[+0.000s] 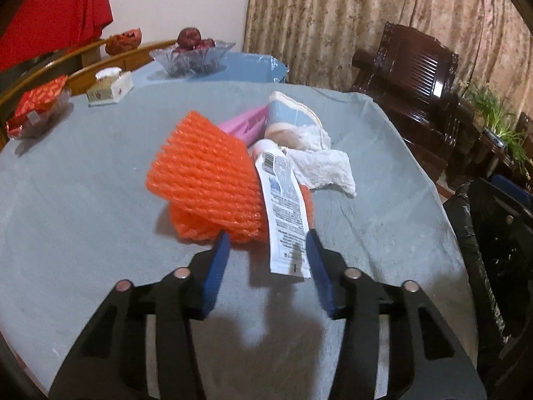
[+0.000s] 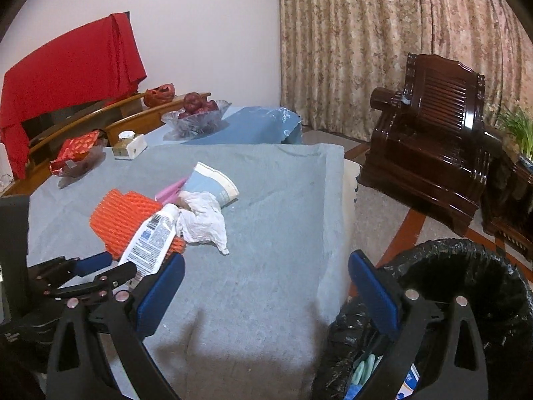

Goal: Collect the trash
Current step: 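Move both open tools back over the remaining trash on the table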

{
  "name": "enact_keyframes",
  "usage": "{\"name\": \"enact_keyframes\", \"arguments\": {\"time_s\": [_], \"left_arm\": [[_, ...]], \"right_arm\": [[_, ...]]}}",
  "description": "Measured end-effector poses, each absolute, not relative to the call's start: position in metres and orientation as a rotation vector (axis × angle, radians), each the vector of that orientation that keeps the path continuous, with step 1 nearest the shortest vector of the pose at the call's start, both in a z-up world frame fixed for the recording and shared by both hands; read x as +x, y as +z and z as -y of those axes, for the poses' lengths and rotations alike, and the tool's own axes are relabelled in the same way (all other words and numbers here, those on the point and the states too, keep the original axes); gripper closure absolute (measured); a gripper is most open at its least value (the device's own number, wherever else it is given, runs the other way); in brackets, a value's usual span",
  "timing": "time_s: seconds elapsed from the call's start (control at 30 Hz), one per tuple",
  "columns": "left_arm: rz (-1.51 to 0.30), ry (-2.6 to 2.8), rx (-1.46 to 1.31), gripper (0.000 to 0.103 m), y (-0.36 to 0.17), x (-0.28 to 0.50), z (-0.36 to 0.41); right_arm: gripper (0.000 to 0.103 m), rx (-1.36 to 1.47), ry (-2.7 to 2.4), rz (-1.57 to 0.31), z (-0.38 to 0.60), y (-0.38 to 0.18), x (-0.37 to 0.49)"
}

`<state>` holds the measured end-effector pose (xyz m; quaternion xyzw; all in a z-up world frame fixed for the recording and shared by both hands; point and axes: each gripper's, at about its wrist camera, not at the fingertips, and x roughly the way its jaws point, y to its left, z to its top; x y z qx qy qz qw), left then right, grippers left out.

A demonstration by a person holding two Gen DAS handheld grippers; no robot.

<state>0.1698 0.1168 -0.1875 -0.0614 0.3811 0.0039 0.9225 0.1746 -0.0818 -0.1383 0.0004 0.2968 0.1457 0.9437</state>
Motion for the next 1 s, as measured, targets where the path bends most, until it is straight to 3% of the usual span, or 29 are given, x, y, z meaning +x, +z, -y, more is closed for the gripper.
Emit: {"name": "enact_keyframes", "arguments": {"time_s": [0.13, 0.23, 0.93, 1.0], "left_arm": [[-0.799, -0.003, -0.151, 0.073, -0.191, 0.174, -0.110], [-0.799, -0.027, -0.163, 0.075, -0.190, 0.174, -0.102], [-0.824, -0.056, -0.204, 0.075, -0.192, 0.231, -0.095], [-0.826, -0.059, -0.207, 0.085, -0.193, 0.234, -0.094]], "right_arm": [[0.007, 0.008, 0.288, -0.611, 0.085, -0.141, 0.178], [0.007, 0.006, 0.287, -0.612, 0.086, -0.141, 0.178], [0.007, -0.003, 0.268, -0.614, 0.090, -0.146, 0.186], [0.007, -0.004, 0.266, -0.614, 0.090, -0.146, 0.186]]}}
